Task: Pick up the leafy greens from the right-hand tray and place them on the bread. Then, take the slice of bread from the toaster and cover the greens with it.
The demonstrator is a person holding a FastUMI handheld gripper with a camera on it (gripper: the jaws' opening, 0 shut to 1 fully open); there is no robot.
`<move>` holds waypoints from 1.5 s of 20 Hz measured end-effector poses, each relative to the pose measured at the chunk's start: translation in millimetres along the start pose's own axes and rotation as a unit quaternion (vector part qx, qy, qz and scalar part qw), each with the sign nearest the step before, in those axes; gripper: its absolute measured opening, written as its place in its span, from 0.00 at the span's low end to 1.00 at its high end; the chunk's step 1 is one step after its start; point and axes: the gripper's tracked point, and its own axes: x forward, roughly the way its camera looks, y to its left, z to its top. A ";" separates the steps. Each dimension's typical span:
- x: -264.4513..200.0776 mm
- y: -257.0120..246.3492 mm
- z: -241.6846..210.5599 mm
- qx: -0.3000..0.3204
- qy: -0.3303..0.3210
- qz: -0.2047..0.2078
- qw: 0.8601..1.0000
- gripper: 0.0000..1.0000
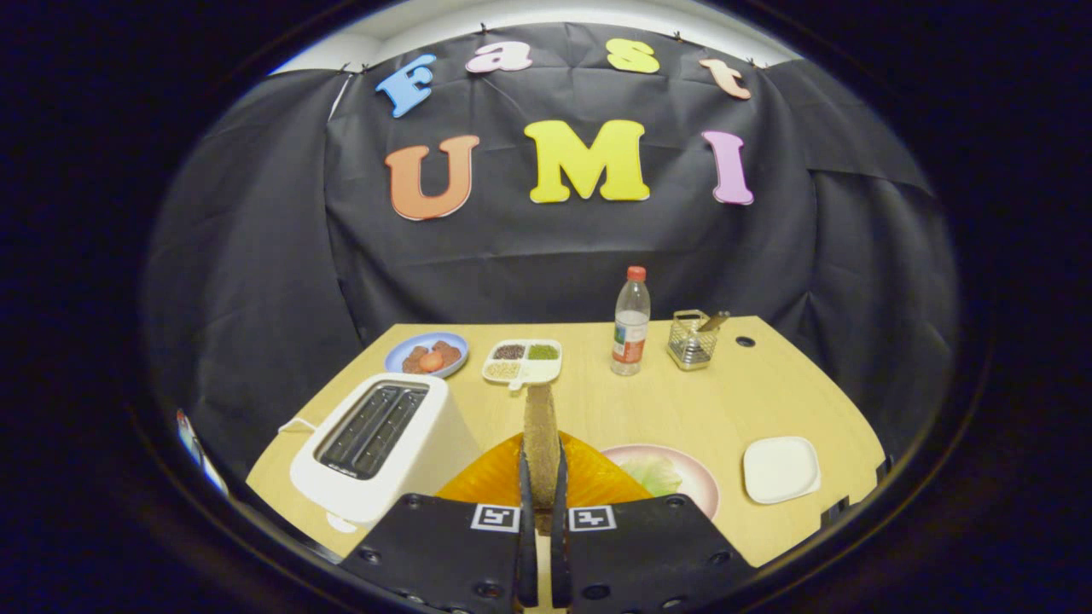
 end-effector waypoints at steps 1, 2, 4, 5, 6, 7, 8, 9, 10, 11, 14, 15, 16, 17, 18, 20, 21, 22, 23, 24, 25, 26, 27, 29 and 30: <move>3.8 -5.8 -7.6 0.001 0.005 -0.002 1.000 0.06; 8.1 -10.6 -13.8 0.001 0.009 -0.001 1.000 0.06; 17.1 -17.9 -26.9 0.009 0.021 0.005 1.000 0.06; 21.0 -21.4 -33.1 0.016 0.029 0.010 0.999 0.06; 24.9 -23.9 -39.0 0.025 0.037 0.019 0.999 0.06; 27.8 -29.5 -43.3 0.033 0.042 0.023 0.998 0.06; 30.0 -34.4 -45.7 0.039 0.044 0.030 0.998 0.06; 32.1 -39.5 -46.2 0.043 0.042 0.038 0.997 0.06; 33.8 -45.9 -47.2 0.048 0.040 0.044 0.997 0.06; 36.3 -51.3 -47.7 0.055 0.041 0.053 0.996 0.06; 42.8 -70.7 -52.6 0.077 0.047 0.070 0.994 0.06; 45.4 -78.4 -55.0 0.085 0.048 0.073 0.993 0.06; 48.5 -84.2 -57.1 0.095 0.050 0.077 0.991 0.06; 52.1 -88.5 -60.7 0.101 0.053 0.082 0.990 0.08; 56.0 -93.3 -64.8 0.108 0.056 0.084 0.989 0.08; 62.6 -101.7 -75.5 0.121 0.065 0.085 0.987 0.08; 64.9 -107.6 -80.0 0.128 0.069 0.082 0.986 0.12; 67.8 -112.5 -83.2 0.134 0.072 0.080 0.985 0.12; 69.7 -114.2 -83.8 0.137 0.070 0.079 0.985 0.12; 71.2 -117.1 -86.9 0.138 0.070 0.078 0.985 0.20; 72.2 -119.2 -89.7 0.136 0.072 0.077 0.985 0.20; 71.4 -124.3 -92.1 0.132 0.069 0.070 0.986 0.20; 73.3 -130.3 -93.9 0.127 0.063 0.058 0.988 0.25; 76.1 -142.8 -97.3 0.117 0.054 0.029 0.991 0.39; 76.9 -151.6 -100.8 0.105 0.049 0.009 0.993 0.45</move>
